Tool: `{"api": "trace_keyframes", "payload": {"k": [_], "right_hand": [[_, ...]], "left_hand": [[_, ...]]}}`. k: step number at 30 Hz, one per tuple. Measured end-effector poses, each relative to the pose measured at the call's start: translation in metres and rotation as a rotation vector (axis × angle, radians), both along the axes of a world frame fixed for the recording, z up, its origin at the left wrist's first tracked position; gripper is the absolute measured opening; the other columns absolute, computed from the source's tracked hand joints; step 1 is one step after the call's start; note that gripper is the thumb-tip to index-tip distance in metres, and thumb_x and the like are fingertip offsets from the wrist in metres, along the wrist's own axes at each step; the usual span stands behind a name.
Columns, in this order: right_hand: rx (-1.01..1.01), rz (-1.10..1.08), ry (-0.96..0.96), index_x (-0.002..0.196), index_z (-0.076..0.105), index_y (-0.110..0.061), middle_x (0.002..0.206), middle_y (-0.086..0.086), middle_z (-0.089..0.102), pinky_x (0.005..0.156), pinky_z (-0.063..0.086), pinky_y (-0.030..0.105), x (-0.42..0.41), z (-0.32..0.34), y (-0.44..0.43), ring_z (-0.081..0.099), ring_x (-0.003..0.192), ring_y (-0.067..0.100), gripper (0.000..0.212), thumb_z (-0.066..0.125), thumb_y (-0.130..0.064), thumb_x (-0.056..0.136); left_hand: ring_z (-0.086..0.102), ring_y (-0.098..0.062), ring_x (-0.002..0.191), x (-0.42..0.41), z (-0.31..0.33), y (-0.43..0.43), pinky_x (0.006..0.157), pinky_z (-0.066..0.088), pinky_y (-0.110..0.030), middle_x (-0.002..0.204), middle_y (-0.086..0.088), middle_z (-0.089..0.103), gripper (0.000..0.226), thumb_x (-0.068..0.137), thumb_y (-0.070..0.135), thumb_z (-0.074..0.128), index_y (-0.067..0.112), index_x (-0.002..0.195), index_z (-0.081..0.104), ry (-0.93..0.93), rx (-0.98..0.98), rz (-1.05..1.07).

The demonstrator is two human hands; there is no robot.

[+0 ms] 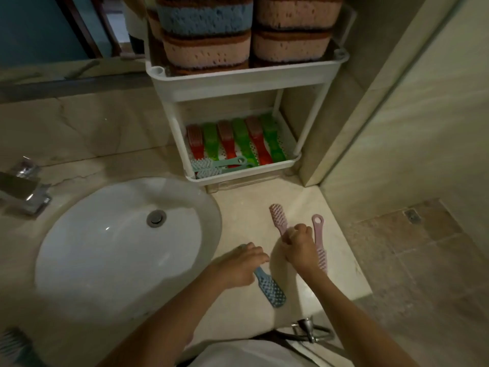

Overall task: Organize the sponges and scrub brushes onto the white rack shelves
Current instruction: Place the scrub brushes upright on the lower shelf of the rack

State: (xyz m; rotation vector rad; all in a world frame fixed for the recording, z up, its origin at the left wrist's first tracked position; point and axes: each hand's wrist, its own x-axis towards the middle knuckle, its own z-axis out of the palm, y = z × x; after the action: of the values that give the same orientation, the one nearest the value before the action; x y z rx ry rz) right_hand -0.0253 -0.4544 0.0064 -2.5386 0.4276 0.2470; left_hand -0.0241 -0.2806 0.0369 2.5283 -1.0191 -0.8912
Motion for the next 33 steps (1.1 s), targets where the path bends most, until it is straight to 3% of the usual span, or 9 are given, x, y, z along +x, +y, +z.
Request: {"api": "trace_keyframes", "payload": {"k": [5, 8, 13, 17, 21, 23, 27, 31, 33], "right_hand": [[-0.006, -0.077, 0.081, 0.101, 0.059, 0.004, 0.102, 0.019, 0.059, 0.068, 0.041, 0.025, 0.002, 0.004, -0.001, 0.059, 0.083, 0.028, 0.025, 0.051, -0.018, 0.093], [-0.051, -0.033, 0.117, 0.106, 0.062, 0.0, 0.103, 0.015, 0.061, 0.069, 0.039, 0.02, 0.002, 0.008, -0.004, 0.063, 0.09, 0.026, 0.027, 0.051, -0.02, 0.094], [-0.018, -0.025, 0.074, 0.105, 0.053, 0.006, 0.099, 0.024, 0.064, 0.068, 0.041, 0.032, 0.004, 0.017, -0.004, 0.064, 0.092, 0.036, 0.025, 0.052, -0.017, 0.094], [0.075, -0.004, -0.011, 0.1, 0.052, 0.002, 0.09, 0.021, 0.067, 0.069, 0.047, 0.038, 0.014, 0.034, 0.006, 0.064, 0.083, 0.036, 0.028, 0.063, -0.02, 0.087], [0.088, 0.146, -0.207, 0.098, 0.053, -0.003, 0.091, 0.009, 0.062, 0.064, 0.04, 0.028, 0.039, 0.06, 0.024, 0.058, 0.077, 0.026, 0.018, 0.062, -0.013, 0.086], [0.029, 0.239, -0.291, 0.101, 0.055, -0.004, 0.096, 0.014, 0.062, 0.065, 0.036, 0.026, 0.063, 0.072, 0.033, 0.058, 0.08, 0.028, 0.018, 0.06, -0.012, 0.086], [-0.018, 0.371, -0.378, 0.109, 0.059, -0.006, 0.11, 0.02, 0.062, 0.075, 0.051, 0.038, 0.126, 0.087, 0.055, 0.063, 0.093, 0.037, 0.022, 0.058, -0.011, 0.088], [-0.075, 0.402, -0.335, 0.116, 0.057, -0.011, 0.111, 0.019, 0.064, 0.083, 0.052, 0.042, 0.179, 0.093, 0.081, 0.063, 0.101, 0.037, 0.027, 0.054, -0.014, 0.089], [-0.125, 0.43, -0.27, 0.124, 0.053, -0.013, 0.111, 0.021, 0.065, 0.085, 0.051, 0.043, 0.198, 0.093, 0.091, 0.063, 0.102, 0.037, 0.034, 0.05, -0.011, 0.09]], "left_hand": [[0.04, -0.028, 0.115, -0.011, -0.003, -0.008, 0.093, 0.038, -0.04, 0.12, -0.011, 0.048, 0.03, 0.084, -0.001, 0.047, 0.007, 0.113, 0.05, -0.213, 0.112, -0.125], [0.043, -0.029, 0.114, -0.011, -0.001, -0.009, 0.093, 0.038, -0.041, 0.121, -0.012, 0.049, 0.027, 0.085, 0.004, 0.05, 0.005, 0.113, 0.049, -0.215, 0.154, -0.08], [0.054, -0.033, 0.105, -0.004, 0.002, 0.006, 0.085, 0.043, -0.043, 0.117, -0.014, 0.048, 0.015, 0.09, 0.007, 0.047, 0.003, 0.105, 0.049, -0.018, 0.117, 0.219], [0.056, -0.03, 0.101, 0.006, 0.005, 0.026, 0.082, 0.042, -0.037, 0.112, -0.015, 0.056, 0.001, 0.092, 0.012, 0.047, 0.012, 0.091, 0.047, -0.029, -0.038, 0.53], [0.059, -0.029, 0.079, 0.017, 0.015, 0.052, 0.064, 0.04, -0.032, 0.081, -0.012, 0.063, 0.015, 0.092, 0.017, 0.05, 0.013, 0.078, 0.047, -0.066, -0.2, 0.925], [0.057, -0.029, 0.067, 0.023, 0.022, 0.064, 0.056, 0.036, -0.033, 0.07, -0.012, 0.059, 0.014, 0.091, 0.016, 0.05, 0.011, 0.078, 0.05, -0.06, -0.282, 1.072], [0.065, -0.043, 0.077, 0.039, 0.031, 0.079, 0.063, 0.052, -0.044, 0.087, -0.032, 0.065, 0.019, 0.088, 0.011, 0.052, -0.003, 0.099, 0.056, -0.041, -0.355, 1.195], [0.059, -0.03, 0.065, 0.054, 0.04, 0.082, 0.064, 0.052, -0.047, 0.076, -0.023, 0.061, 0.015, 0.089, 0.015, 0.052, 0.0, 0.092, 0.055, -0.013, -0.325, 1.176], [0.062, -0.034, 0.068, 0.06, 0.042, 0.083, 0.066, 0.052, -0.049, 0.081, -0.025, 0.064, 0.016, 0.088, 0.015, 0.052, -0.001, 0.089, 0.056, -0.022, -0.317, 1.159]]}}
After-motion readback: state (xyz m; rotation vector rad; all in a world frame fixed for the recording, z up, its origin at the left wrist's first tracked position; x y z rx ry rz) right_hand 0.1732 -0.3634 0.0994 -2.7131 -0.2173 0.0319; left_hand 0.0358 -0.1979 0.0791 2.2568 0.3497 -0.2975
